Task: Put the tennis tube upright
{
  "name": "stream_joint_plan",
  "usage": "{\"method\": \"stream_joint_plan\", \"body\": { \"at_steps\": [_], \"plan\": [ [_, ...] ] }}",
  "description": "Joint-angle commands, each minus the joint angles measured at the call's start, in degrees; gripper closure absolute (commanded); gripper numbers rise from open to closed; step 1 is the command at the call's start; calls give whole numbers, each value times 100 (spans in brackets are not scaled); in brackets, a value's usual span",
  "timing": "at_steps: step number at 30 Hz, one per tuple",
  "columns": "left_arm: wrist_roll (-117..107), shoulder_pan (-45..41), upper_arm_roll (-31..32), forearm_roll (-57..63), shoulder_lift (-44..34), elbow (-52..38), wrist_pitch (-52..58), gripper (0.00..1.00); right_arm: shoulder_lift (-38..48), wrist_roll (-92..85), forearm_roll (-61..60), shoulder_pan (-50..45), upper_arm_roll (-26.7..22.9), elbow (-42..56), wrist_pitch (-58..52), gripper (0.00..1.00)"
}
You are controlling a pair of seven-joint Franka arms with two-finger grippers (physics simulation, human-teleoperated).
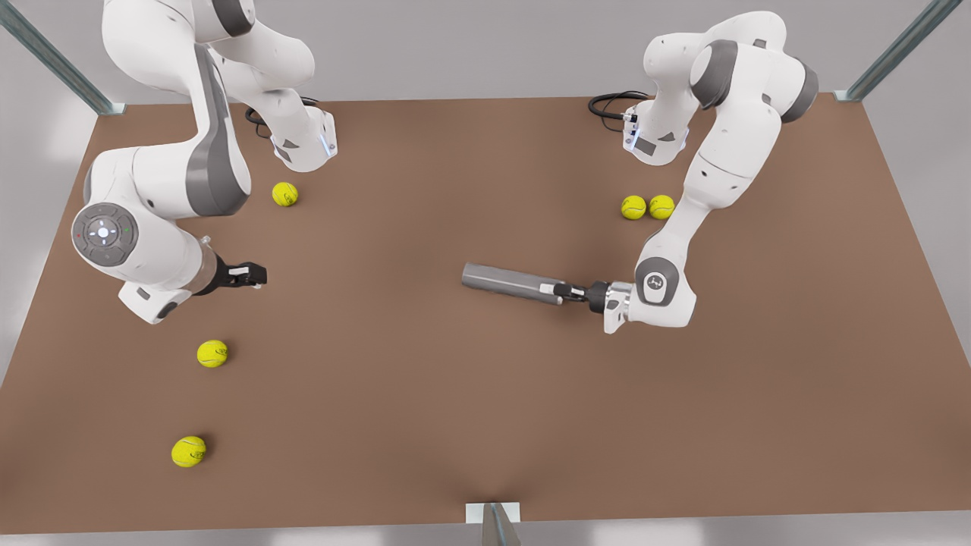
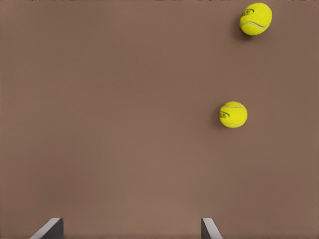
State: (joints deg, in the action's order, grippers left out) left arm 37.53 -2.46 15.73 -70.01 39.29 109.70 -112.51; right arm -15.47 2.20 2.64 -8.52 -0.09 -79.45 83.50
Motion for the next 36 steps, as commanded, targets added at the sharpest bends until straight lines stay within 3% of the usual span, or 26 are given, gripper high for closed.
{"method": "stream_joint_plan", "body": {
  "at_steps": [1, 9, 16, 36],
  "plan": [
    [0, 0, 0, 22, 0, -1, 1, 70, 0, 0, 0, -1, 0, 0, 0, 0],
    [-44, 0, -9, 102, -71, -37, 186, 70, -27, 0, -255, 25, 0, 0, 0, 0],
    [-44, 0, -9, 172, -71, -107, 256, 79, -27, 0, -255, 25, 0, 0, 0, 0],
    [-360, 53, -114, 620, -528, -116, 353, 79, -27, 0, -255, 52, 0, 0, -9, 0]
  ]
}}
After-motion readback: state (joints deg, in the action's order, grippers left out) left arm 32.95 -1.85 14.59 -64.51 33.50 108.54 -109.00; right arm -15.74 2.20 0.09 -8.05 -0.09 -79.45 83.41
